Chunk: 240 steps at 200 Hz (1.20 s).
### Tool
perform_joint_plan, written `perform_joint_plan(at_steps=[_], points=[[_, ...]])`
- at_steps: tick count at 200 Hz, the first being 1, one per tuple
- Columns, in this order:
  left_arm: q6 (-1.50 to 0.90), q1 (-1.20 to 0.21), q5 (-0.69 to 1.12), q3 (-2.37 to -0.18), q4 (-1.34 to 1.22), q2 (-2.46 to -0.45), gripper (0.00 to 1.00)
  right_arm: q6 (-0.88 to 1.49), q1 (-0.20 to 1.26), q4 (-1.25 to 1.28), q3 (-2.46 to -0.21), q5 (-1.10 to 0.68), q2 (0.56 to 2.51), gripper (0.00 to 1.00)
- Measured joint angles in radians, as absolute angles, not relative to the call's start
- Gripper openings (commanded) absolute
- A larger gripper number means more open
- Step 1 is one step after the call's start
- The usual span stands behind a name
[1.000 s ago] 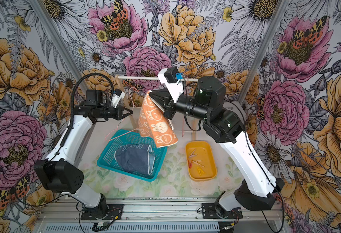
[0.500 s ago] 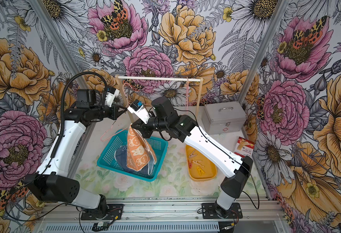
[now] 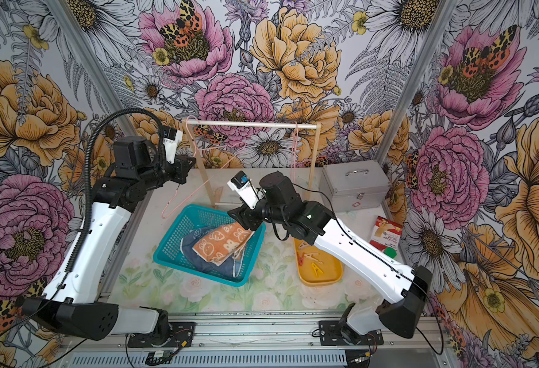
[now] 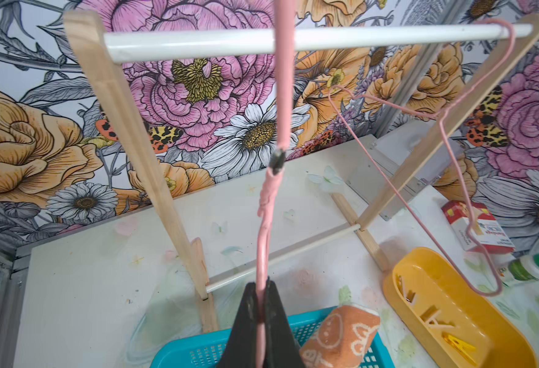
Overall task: Remove the clothespins securing towels to the hanger
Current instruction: Place the hanger at the clothesline.
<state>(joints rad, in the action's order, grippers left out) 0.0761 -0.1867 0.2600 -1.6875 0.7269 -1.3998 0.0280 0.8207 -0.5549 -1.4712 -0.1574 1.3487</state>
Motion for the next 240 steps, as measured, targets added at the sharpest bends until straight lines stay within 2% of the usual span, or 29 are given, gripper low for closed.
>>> perform_joint_plan(at_steps=[55,150,161,194,209,215,240], points=[[0.052,-0.228,0.174,-1.829,0.691,-1.565,0.0,0.089,0.718,-0.496,-1.298,-0.047,1.131,0.61],[0.05,-0.272,0.1,-1.906,0.681,-1.719,0.0,0.113,0.68,-0.48,-1.229,-0.011,1.078,0.61],[0.05,-0.278,0.093,-1.906,0.681,-1.719,0.13,0.113,0.676,-0.48,-1.226,-0.011,1.075,0.62],[0.051,-0.286,0.078,-1.88,0.661,-1.708,0.69,0.114,0.672,-0.48,-1.213,-0.003,1.056,0.73],[0.059,-0.286,0.073,-1.828,0.645,-1.682,0.84,0.115,0.672,-0.48,-1.212,-0.002,1.045,0.78],[0.059,-0.286,0.07,-1.801,0.637,-1.668,0.97,0.115,0.672,-0.48,-1.211,-0.002,1.04,0.79],[0.049,-0.286,0.062,-1.674,0.593,-1.584,0.99,0.112,0.672,-0.478,-1.198,0.009,1.012,0.81]])
